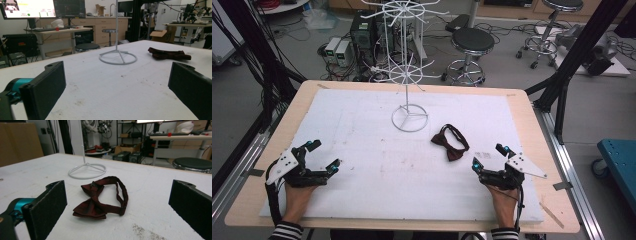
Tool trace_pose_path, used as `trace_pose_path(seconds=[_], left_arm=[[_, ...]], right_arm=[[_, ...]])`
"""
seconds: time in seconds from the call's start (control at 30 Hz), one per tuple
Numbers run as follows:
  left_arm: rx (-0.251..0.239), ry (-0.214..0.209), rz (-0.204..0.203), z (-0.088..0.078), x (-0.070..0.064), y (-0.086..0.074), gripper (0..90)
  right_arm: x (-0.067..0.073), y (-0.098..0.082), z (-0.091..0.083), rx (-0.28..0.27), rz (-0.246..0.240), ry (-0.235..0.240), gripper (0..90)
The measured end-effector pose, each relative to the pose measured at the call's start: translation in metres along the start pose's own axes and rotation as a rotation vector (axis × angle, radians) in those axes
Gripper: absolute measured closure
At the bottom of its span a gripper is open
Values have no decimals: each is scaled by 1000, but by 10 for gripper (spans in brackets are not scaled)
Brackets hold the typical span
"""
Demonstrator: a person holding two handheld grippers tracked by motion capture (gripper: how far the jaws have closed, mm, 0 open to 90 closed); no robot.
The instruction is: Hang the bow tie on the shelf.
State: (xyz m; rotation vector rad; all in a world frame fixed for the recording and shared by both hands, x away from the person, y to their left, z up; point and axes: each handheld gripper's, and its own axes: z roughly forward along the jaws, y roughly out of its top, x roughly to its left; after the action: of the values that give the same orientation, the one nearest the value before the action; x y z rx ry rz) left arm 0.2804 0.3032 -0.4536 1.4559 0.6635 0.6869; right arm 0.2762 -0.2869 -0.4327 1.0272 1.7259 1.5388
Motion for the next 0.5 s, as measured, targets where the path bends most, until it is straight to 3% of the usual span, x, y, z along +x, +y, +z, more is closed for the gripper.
trace_pose_path(seconds=[0.5], left_arm=[[0,-1,1,0,0,0,18]], right_arm=[[-5,55,18,135,-82,98,9]])
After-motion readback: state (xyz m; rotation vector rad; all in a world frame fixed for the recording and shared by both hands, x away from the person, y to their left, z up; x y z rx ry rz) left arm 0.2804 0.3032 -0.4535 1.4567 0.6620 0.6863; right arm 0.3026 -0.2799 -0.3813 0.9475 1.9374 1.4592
